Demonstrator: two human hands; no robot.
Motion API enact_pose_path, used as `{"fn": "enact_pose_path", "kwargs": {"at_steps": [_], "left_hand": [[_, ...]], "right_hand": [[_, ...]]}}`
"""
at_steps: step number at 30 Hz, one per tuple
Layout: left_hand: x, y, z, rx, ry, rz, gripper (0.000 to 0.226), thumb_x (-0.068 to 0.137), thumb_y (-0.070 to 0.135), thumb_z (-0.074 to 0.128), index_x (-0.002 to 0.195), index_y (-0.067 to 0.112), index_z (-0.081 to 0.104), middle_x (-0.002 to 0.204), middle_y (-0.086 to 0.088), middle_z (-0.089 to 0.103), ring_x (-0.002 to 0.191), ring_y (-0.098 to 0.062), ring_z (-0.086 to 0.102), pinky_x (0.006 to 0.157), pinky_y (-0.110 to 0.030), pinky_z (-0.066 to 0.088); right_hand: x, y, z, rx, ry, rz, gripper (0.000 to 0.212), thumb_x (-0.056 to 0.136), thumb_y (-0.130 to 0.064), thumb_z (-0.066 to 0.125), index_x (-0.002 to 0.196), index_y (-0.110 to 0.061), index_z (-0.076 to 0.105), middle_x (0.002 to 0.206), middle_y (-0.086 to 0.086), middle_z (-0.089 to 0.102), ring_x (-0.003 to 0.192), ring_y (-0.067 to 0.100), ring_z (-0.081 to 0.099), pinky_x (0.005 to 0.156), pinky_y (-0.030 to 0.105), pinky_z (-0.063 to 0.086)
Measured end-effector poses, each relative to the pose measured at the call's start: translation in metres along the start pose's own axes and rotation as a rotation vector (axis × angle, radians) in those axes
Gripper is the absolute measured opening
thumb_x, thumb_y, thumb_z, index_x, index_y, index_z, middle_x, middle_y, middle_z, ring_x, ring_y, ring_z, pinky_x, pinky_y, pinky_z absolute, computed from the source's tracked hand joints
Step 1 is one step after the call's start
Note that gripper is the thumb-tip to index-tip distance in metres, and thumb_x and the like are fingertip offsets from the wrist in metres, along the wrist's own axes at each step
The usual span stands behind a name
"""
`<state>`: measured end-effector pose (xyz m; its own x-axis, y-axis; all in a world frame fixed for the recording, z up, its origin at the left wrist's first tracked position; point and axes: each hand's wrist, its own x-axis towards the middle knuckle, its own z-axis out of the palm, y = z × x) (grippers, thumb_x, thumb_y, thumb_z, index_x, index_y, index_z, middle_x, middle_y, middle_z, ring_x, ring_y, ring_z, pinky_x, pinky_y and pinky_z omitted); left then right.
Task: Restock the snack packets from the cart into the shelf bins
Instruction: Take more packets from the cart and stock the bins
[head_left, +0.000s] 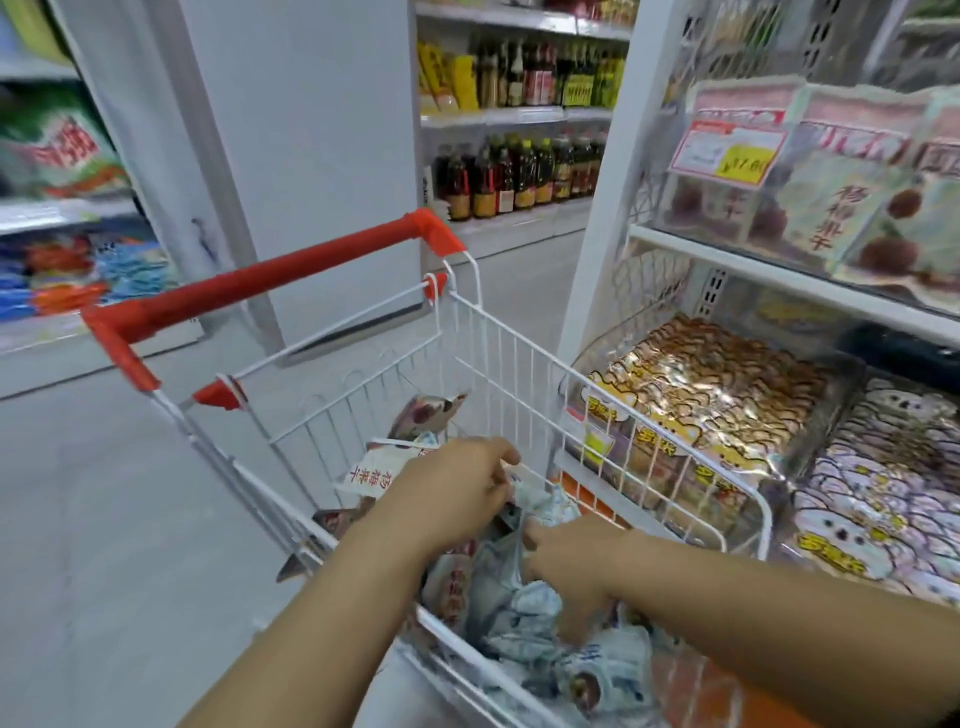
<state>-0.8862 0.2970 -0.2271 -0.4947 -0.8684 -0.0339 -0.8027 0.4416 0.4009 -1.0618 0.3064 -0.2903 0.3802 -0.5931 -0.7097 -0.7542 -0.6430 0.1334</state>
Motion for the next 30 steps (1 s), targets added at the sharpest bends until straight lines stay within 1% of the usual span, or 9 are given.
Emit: {"fn": "enact_pose_path", "kwargs": {"at_steps": [2, 5, 8, 16, 18, 20, 24, 27, 30], "left_hand": [[-0.001, -0.001, 0.001, -0.024, -0.014, 0.000, 0.026, 0.099, 0.033, 0.058, 0.125, 0.032, 0.058, 0.115, 0.015, 0.067, 0.103, -0.010, 0.060, 0.087, -0.038, 0.054], [-0.001, -0.001, 0.002, -0.058, -0.021, -0.013, 0.023, 0.098, 0.036, 0.060, 0.121, 0.035, 0.059, 0.110, 0.017, 0.066, 0.094, -0.007, 0.059, 0.086, -0.040, 0.055], [-0.003, 0.004, 0.003, -0.065, -0.002, -0.010, 0.023, 0.098, 0.037, 0.060, 0.121, 0.037, 0.060, 0.112, 0.017, 0.067, 0.098, -0.007, 0.059, 0.088, -0.038, 0.054], [-0.007, 0.006, -0.011, -0.258, 0.089, -0.069, 0.008, 0.098, 0.036, 0.060, 0.097, 0.030, 0.065, 0.096, 0.016, 0.071, 0.084, -0.001, 0.065, 0.084, -0.033, 0.056], [-0.011, 0.010, -0.021, -0.416, 0.131, -0.113, 0.023, 0.100, 0.038, 0.058, 0.087, 0.020, 0.065, 0.080, 0.007, 0.073, 0.070, -0.002, 0.065, 0.078, -0.026, 0.056], [-0.020, 0.017, -0.030, -0.707, -0.004, -0.189, 0.044, 0.099, 0.048, 0.052, 0.085, 0.009, 0.066, 0.073, -0.003, 0.073, 0.064, -0.010, 0.068, 0.077, -0.034, 0.057], [-0.037, 0.039, -0.036, -1.130, -0.311, -0.319, 0.069, 0.084, 0.068, 0.040, 0.113, 0.009, 0.063, 0.104, -0.012, 0.077, 0.086, -0.025, 0.074, 0.071, -0.033, 0.058], [-0.041, 0.059, -0.031, -1.424, -0.271, -0.351, 0.056, 0.084, 0.062, 0.051, 0.115, 0.017, 0.063, 0.107, -0.005, 0.077, 0.102, -0.031, 0.073, 0.080, -0.040, 0.063], [-0.038, 0.073, -0.026, -1.629, -0.201, -0.412, 0.055, 0.088, 0.051, 0.061, 0.126, 0.012, 0.066, 0.119, -0.015, 0.073, 0.101, -0.031, 0.071, 0.081, -0.040, 0.063]], "right_hand": [[0.008, -0.008, 0.010, -0.145, 0.044, -0.014, 0.050, 0.091, -0.048, 0.065, 0.126, -0.012, 0.059, 0.138, 0.021, 0.038, 0.059, 0.025, 0.046, 0.047, 0.032, 0.035], [0.009, -0.010, 0.011, -0.117, 0.153, 0.008, 0.022, 0.094, -0.028, 0.063, 0.084, -0.009, 0.059, 0.089, 0.011, 0.056, 0.054, 0.021, 0.041, 0.052, 0.034, 0.044], [0.000, 0.002, 0.005, -0.016, 0.191, 0.030, 0.036, 0.096, -0.018, 0.058, 0.064, -0.009, 0.044, 0.065, 0.006, 0.041, 0.055, 0.024, 0.041, 0.060, 0.040, 0.048], [-0.085, 0.039, 0.013, 0.274, 0.678, 0.104, 0.042, 0.100, -0.049, 0.047, 0.068, -0.020, 0.044, 0.065, -0.006, 0.044, 0.058, 0.012, 0.042, 0.058, 0.037, 0.042], [-0.100, 0.042, 0.023, 0.301, 0.938, 0.122, 0.040, 0.099, -0.049, 0.043, 0.068, -0.023, 0.044, 0.064, -0.012, 0.042, 0.057, 0.008, 0.040, 0.053, 0.033, 0.039], [-0.111, 0.041, 0.025, 0.202, 1.199, 0.140, 0.033, 0.098, -0.042, 0.046, 0.070, -0.024, 0.051, 0.065, -0.012, 0.046, 0.055, 0.009, 0.044, 0.049, 0.025, 0.033], [-0.120, 0.036, 0.020, -0.027, 1.440, 0.055, 0.013, 0.093, -0.020, 0.062, 0.085, -0.013, 0.069, 0.072, -0.001, 0.056, 0.064, 0.019, 0.055, 0.055, 0.029, 0.046], [-0.119, 0.033, 0.016, -0.124, 1.494, -0.037, 0.014, 0.094, -0.013, 0.061, 0.089, -0.007, 0.072, 0.073, 0.004, 0.057, 0.064, 0.024, 0.055, 0.058, 0.033, 0.049], [-0.121, 0.026, 0.009, -0.181, 1.487, -0.111, 0.009, 0.093, -0.010, 0.065, 0.088, -0.005, 0.072, 0.073, 0.003, 0.054, 0.064, 0.022, 0.050, 0.060, 0.031, 0.044]]}}
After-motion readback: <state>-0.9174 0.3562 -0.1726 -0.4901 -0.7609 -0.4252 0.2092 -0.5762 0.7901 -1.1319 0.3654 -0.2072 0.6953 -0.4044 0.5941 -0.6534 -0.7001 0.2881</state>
